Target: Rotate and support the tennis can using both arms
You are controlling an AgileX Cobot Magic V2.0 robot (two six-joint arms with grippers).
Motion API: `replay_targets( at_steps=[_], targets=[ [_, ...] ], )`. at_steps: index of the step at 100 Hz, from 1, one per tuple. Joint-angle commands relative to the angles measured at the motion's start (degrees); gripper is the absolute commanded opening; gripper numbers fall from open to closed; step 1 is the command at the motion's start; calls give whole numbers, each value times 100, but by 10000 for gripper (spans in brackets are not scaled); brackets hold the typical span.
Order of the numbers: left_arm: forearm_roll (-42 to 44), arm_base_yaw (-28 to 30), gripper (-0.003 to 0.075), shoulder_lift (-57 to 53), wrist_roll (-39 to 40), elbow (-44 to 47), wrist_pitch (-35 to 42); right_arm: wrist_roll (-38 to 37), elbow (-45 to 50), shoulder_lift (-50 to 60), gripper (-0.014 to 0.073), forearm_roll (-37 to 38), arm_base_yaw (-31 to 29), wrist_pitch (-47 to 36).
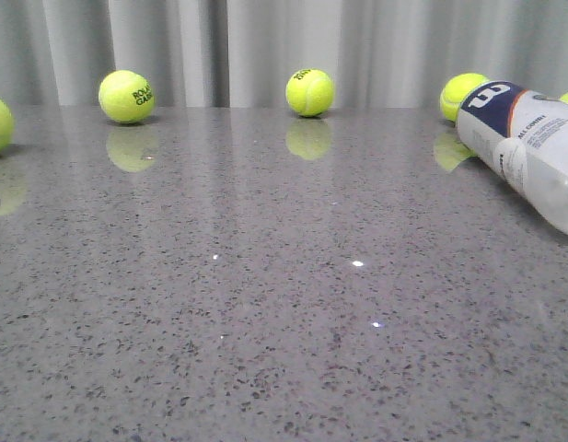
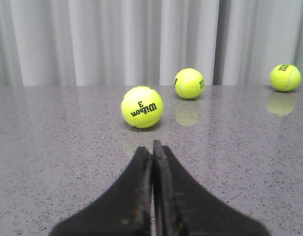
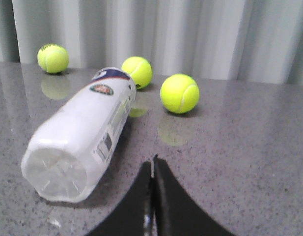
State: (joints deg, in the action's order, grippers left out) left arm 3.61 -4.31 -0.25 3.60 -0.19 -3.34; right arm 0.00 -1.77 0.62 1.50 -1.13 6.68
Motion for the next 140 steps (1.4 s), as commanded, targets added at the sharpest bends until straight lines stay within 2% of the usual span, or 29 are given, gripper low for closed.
replay_targets(
  at_steps=[1,25,42,51,65,81,88,95,110,119,131,140],
  targets=[
    [-1,2,-21,-208,2,263,460,0,-570,-67,-66,30,-27,-134],
    [-1,2,-21,-208,2,263,460,0,-2207,-1213,-66,30,-27,1227],
    [-1,2,-21,-208,2,263,460,0,-3534,-2465,-66,30,-27,2911],
    [-1,2,-21,-208,2,263,460,0,-4120,-3096,-66,25,-27,3515],
    [-1,2,-21,-208,2,263,460,0,-4581,-3767,-66,25,-27,3688],
    [-1,2,-21,-208,2,263,460,0,-4617,-4148,-46,25,-27,3596],
    [-1,2,-21,-208,2,263,460,0,-4617,-4239,33,25,-27,3630],
    [-1,2,-21,-208,2,263,460,0,-4617,-4279,188,25,-27,3665],
    [-1,2,-21,-208,2,263,460,0,-4617,-4279,673,25,-27,3623],
    [-1,2,-21,-208,2,263,460,0,-4617,-4279,635,19,-27,3592],
    [-1,2,-21,-208,2,263,460,0,-4617,-4279,636,-150,-27,3499],
    [-1,2,-21,-208,2,263,460,0,-4671,-4383,636,-544,-27,3429]
  ],
)
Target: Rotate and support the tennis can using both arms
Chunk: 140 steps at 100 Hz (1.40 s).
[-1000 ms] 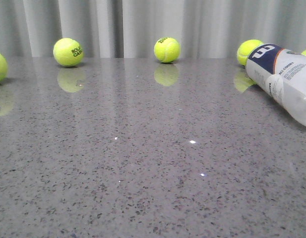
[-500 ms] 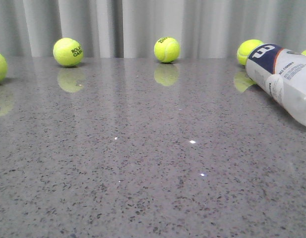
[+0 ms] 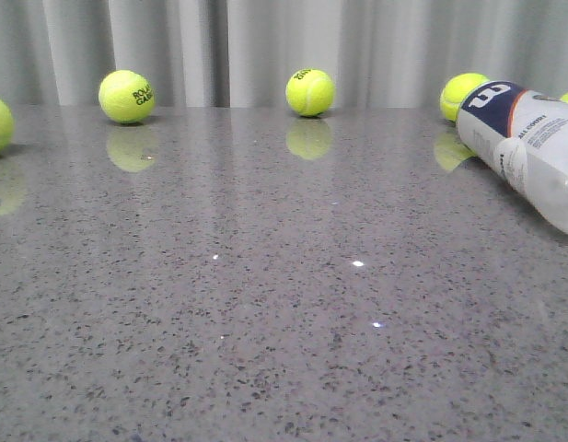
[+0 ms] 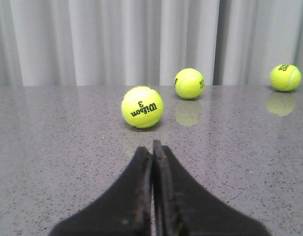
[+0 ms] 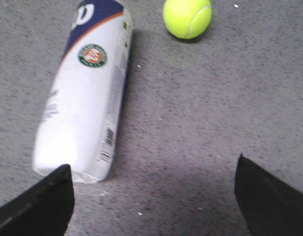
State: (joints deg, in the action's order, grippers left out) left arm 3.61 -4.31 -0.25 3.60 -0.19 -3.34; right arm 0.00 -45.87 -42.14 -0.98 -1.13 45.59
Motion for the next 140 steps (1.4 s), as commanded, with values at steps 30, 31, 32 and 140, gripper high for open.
replay_targets(
  at_steps=[30,31,32,140],
  targets=[
    [-1,2,-21,-208,2,263,460,413,-1103,-1423,636,-1324,32,-477],
    [-1,2,-21,-208,2,263,460,417,-1124,-1458,636,-1325,41,-482],
    [-1,2,-21,-208,2,263,460,425,-1143,-1493,636,-1332,61,-482],
    [-1,2,-21,-208,2,263,460,623,-1922,-4210,337,-1333,438,-882]
  ],
)
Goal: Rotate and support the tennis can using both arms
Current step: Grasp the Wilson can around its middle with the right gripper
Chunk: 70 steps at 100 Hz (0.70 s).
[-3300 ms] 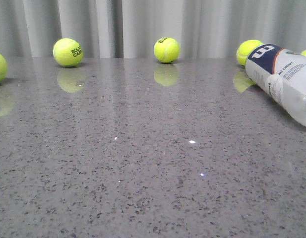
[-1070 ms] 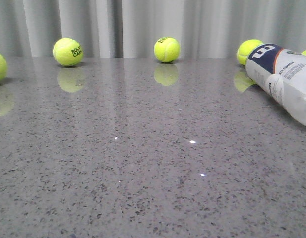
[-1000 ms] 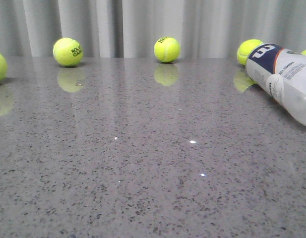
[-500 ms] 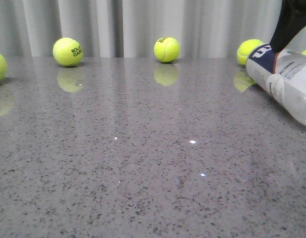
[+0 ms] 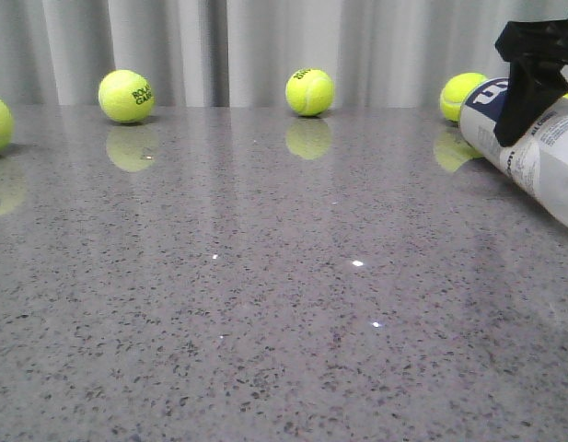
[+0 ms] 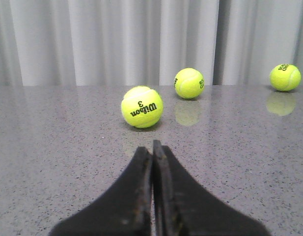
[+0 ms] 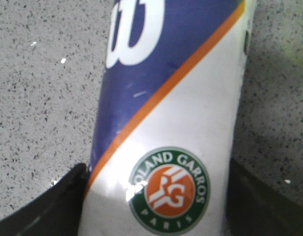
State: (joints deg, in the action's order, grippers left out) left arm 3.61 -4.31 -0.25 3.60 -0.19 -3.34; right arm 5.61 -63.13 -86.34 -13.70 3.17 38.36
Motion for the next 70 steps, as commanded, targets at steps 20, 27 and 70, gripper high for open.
replay_targets(
  at_steps=[20,27,70],
  targets=[
    [-1,2,-21,-208,2,263,460,658,-606,235,294,-69,52,420],
    [-1,2,-21,-208,2,263,460,1028,-940,235,294,-69,154,665],
    [-1,2,-21,-208,2,263,460,5265,-1831,119,294,-69,1689,848]
  ],
)
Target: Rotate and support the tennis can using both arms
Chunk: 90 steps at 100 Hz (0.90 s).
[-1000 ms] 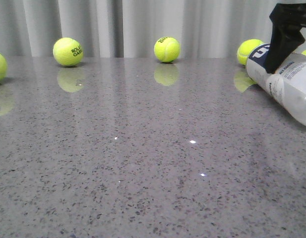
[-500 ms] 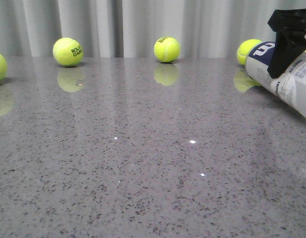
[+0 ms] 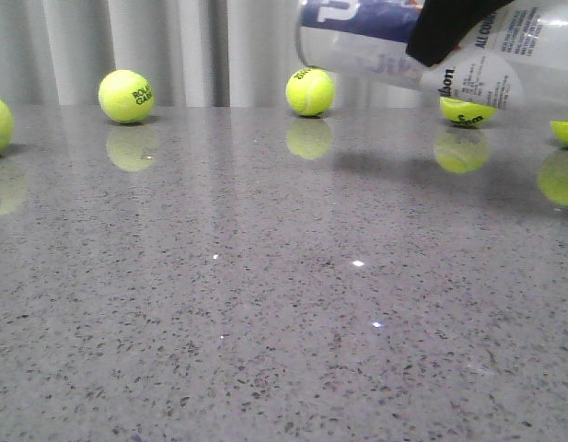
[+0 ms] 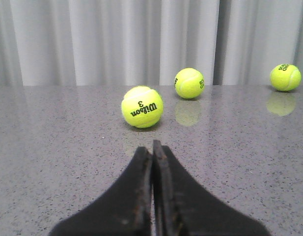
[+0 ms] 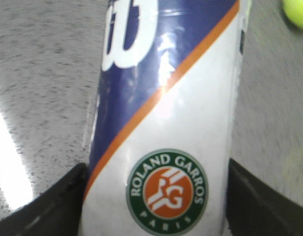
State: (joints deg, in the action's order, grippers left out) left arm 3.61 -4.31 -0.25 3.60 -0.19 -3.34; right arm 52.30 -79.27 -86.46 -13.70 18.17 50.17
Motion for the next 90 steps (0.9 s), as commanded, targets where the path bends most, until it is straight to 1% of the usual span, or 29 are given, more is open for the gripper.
replay_targets(
  at_steps=[1,25,38,58,70,75,79,82,90],
  targets=[
    [-1,2,-21,-208,2,263,460,636,-218,109,294,-69,206,-344],
    [-1,2,-21,-208,2,263,460,1000,-218,-409,294,-71,523,-368],
    [-1,2,-21,-208,2,263,460,1315,-218,-690,294,-97,681,-237],
    [-1,2,-21,-208,2,263,460,1795,-218,-826,294,-142,947,-93],
    [-1,2,-21,-208,2,263,460,1818,-218,-826,300,-144,963,-93],
    [-1,2,-21,-208,2,263,460,1818,-218,-826,328,-144,963,-73],
    [-1,2,-21,-208,2,263,460,1818,-218,-826,368,-144,963,-59],
    [-1,2,-21,-208,2,263,460,1818,-218,-826,404,-144,963,-48],
    [-1,2,-21,-208,2,263,460,1818,-218,-826,533,-149,963,-43]
  ],
)
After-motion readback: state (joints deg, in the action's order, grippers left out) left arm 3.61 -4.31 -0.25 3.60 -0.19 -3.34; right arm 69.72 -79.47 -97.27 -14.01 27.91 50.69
